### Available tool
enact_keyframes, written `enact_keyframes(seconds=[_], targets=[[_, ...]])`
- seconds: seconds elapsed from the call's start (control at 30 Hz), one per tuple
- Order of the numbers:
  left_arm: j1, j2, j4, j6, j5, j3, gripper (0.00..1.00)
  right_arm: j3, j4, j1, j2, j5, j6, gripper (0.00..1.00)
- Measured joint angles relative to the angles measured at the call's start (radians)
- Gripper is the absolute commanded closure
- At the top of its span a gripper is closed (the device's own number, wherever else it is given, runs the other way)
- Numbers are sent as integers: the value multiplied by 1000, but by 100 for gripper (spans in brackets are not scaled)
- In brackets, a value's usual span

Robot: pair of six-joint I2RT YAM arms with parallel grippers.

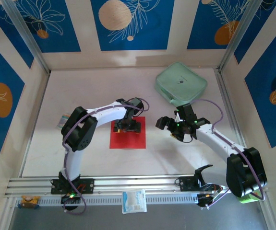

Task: Fold a paper plane with a square sheet of paper (pick it up from the middle)
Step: First fold the square sheet of paper in half at the center of the table.

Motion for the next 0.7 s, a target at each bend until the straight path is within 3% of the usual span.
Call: enact_keyframes(seconds=[0.4, 0.6, 0.7], targets=[[-2, -28, 32, -6, -10, -35, 19, 0, 1, 2, -7, 0, 0, 1], [-2, -84, 107, 1, -12, -111, 40, 0, -2, 3, -72, 55, 41, 1], [-2, -114, 153, 6, -5, -150, 46, 0, -12, 3, -106, 104, 82, 1]])
